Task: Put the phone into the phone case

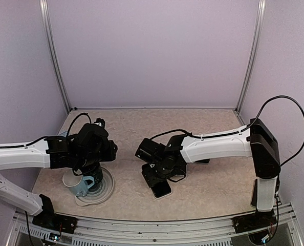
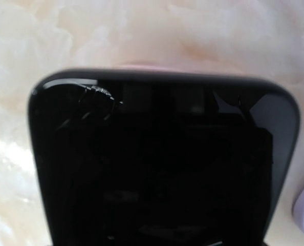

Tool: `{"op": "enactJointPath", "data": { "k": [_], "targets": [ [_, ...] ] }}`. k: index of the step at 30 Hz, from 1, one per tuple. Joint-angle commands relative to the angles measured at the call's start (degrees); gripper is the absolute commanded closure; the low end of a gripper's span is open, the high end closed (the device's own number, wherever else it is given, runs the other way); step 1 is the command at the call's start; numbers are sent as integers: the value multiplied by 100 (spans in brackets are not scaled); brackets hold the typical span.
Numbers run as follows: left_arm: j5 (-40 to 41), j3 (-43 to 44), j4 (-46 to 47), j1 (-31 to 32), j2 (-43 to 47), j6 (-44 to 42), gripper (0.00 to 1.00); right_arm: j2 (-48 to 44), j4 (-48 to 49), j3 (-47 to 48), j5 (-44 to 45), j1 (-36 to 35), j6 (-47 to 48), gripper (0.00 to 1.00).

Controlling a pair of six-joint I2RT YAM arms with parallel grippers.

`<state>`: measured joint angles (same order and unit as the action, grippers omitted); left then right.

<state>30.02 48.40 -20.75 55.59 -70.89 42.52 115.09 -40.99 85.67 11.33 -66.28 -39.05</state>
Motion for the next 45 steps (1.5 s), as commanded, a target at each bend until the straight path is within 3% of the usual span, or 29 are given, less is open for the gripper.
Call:
{"op": "enactJointPath", "data": {
  "k": [1, 17, 22, 33, 39, 45],
  "targets": [
    [22, 188, -108, -88, -12, -139, 54, 173, -96, 178, 141, -95, -79, 60],
    [-66, 160, -82, -101, -121, -143, 54, 439, -177, -36, -3, -120, -404, 61],
    [-81, 121, -50, -102, -144, -123, 54, 572, -562, 65, 336, -133, -564, 60],
    [-98, 91, -17, -101, -197, -141, 54, 749, -351, 120, 502, -93, -485, 63],
    [-87, 90, -55, -101, -245, -157, 54, 383, -250, -172, 159, -121, -563, 63],
    [-167, 143, -3, -119, -234, -219, 52, -625, 204, -2, 151, 49, 175, 64]
  ]
}}
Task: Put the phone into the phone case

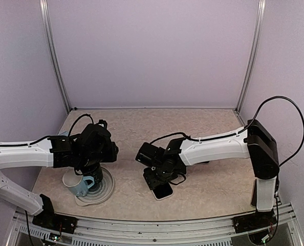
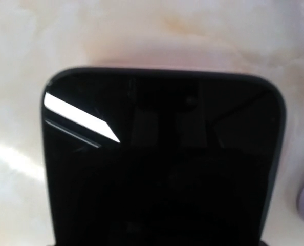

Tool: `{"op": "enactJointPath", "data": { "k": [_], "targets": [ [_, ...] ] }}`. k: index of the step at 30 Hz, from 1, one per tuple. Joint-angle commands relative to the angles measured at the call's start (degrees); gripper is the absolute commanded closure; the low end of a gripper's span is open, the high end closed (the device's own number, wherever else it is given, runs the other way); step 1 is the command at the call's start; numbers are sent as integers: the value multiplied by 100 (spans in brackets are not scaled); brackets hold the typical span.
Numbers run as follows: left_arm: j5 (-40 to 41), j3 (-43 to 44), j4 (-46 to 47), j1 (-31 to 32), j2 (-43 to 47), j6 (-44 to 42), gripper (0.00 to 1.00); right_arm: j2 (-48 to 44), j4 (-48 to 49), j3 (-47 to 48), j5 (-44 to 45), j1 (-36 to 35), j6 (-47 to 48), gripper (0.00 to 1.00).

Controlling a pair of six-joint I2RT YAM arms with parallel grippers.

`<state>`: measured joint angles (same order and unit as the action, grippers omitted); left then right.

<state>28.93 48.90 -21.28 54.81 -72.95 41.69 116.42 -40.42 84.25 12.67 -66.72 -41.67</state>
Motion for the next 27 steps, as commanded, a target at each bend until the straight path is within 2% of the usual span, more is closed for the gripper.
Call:
{"op": "enactJointPath", "data": {
  "k": [1, 5, 9, 12, 17, 19, 21, 27],
  "targets": [
    [-96, 135, 72, -40, -20, -161, 51, -908, 132, 159, 80, 157, 508, 64],
    [-380, 207, 344, -40, 172, -368, 45, -1365, 184, 48, 8, 338, 569, 64],
    [-968, 167, 1029, -40, 458, -666, 36, -1493, 98, 189, -113, 418, 396, 64],
    [-1370, 110, 1477, -32, 538, -751, 35, -1573, 125, 269, -143, 466, 292, 64],
    [-1057, 116, 1294, -51, 478, -609, 34, -1699, 436, -170, 21, 429, 225, 68],
    [-977, 97, 1207, -49, 426, -576, 34, -1735, 922, -602, 207, 274, 263, 70],
    [-996, 77, 1173, -49, 370, -546, 34, -1658, 1411, -958, 353, 119, 330, 70],
    [-950, 46, 1056, -49, 277, -532, 34, -1421, 1862, -1424, 817, -136, 270, 70]
  ]
}}
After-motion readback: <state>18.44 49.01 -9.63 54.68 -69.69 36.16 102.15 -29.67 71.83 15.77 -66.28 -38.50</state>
